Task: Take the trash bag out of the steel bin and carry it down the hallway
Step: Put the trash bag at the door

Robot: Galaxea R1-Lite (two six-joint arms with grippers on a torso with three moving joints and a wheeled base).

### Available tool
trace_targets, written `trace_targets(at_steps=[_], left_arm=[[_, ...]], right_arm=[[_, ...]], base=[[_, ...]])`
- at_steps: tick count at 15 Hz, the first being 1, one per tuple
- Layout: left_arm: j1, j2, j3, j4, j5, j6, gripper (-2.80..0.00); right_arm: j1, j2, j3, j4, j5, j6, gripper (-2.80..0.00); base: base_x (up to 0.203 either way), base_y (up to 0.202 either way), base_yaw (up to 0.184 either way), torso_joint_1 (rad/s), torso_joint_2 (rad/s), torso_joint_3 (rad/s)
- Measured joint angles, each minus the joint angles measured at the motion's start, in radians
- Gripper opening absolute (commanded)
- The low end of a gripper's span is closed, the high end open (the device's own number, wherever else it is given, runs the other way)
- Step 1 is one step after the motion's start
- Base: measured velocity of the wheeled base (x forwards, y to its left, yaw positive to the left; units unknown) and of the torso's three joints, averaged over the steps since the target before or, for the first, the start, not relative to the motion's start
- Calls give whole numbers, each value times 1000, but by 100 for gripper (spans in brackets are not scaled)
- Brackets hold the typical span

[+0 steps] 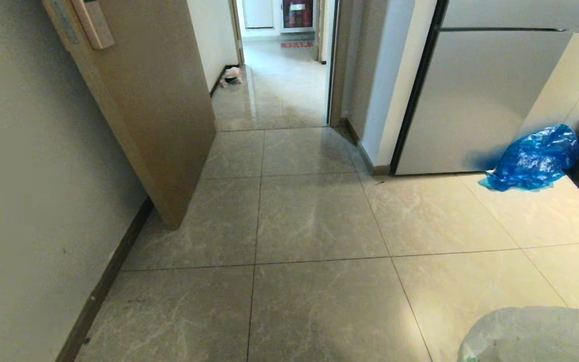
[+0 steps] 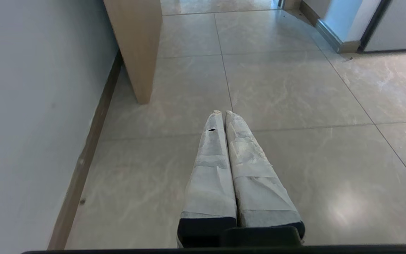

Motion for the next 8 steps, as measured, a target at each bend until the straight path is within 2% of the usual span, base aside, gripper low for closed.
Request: trace_targets(at_steps=[8], left_arm=[[0, 0, 0, 0, 0, 0, -280]], right_arm=[[0, 0, 0, 0, 1, 0, -280]], base=[[185, 0, -3, 0, 1, 1]])
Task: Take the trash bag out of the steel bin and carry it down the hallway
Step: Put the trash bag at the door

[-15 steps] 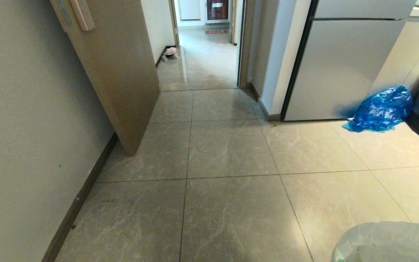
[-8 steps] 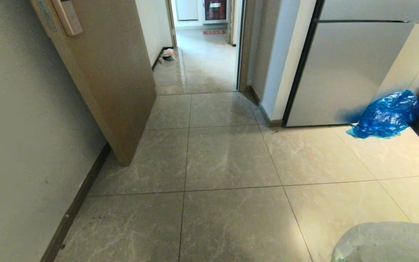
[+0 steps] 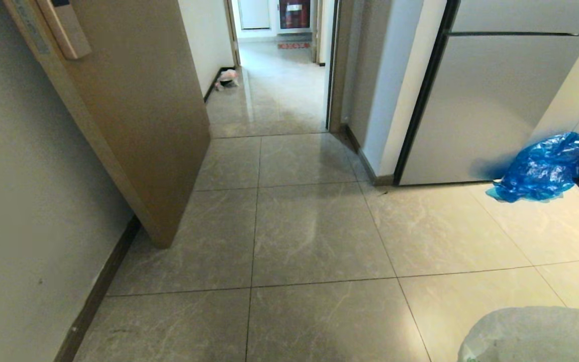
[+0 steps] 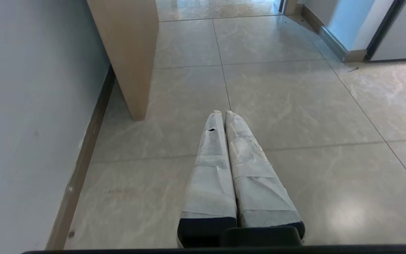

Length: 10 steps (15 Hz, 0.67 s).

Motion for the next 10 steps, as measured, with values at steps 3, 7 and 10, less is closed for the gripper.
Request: trace_targets(at_steps=[3, 7, 10], left_arm=[[0, 0, 0, 0, 0, 0, -280], [0, 0, 0, 0, 0, 0, -280], [0, 0, 0, 0, 0, 0, -280]], right_arm=[[0, 0, 0, 0, 0, 0, -280], [0, 0, 0, 0, -1, 0, -280], [0, 0, 0, 0, 0, 0, -280]], base=[[182, 0, -3, -1, 2, 4], [187, 0, -5, 3, 4, 5], [184, 0, -4, 4, 2, 2]])
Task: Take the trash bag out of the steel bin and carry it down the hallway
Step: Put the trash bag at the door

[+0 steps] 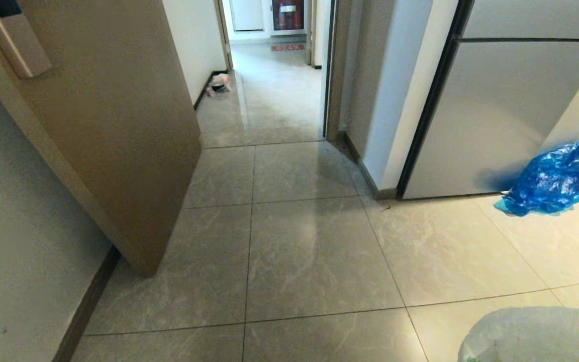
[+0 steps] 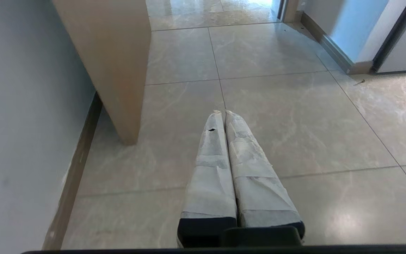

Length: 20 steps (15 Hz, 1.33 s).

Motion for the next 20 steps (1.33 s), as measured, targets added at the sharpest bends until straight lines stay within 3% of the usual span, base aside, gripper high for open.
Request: trace_targets(at_steps=[20], left_arm=[[0, 0, 0, 0, 0, 0, -280]], right_arm=[[0, 0, 0, 0, 0, 0, -280]], base=[[183, 0, -2, 2, 2, 3]])
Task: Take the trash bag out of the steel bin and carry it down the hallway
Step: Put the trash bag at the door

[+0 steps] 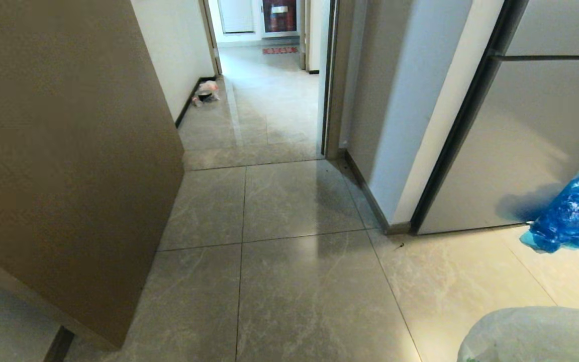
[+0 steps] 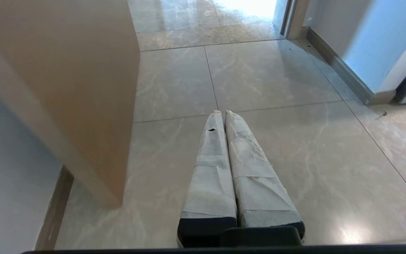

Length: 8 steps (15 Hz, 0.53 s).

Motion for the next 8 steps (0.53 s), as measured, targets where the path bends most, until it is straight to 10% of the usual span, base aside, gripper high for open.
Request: trace_targets(at_steps=[8], left_arm=[[0, 0, 0, 0, 1, 0, -280]], right_arm=[[0, 0, 0, 0, 0, 0, -280]], base=[[185, 0, -3, 4, 2, 4]])
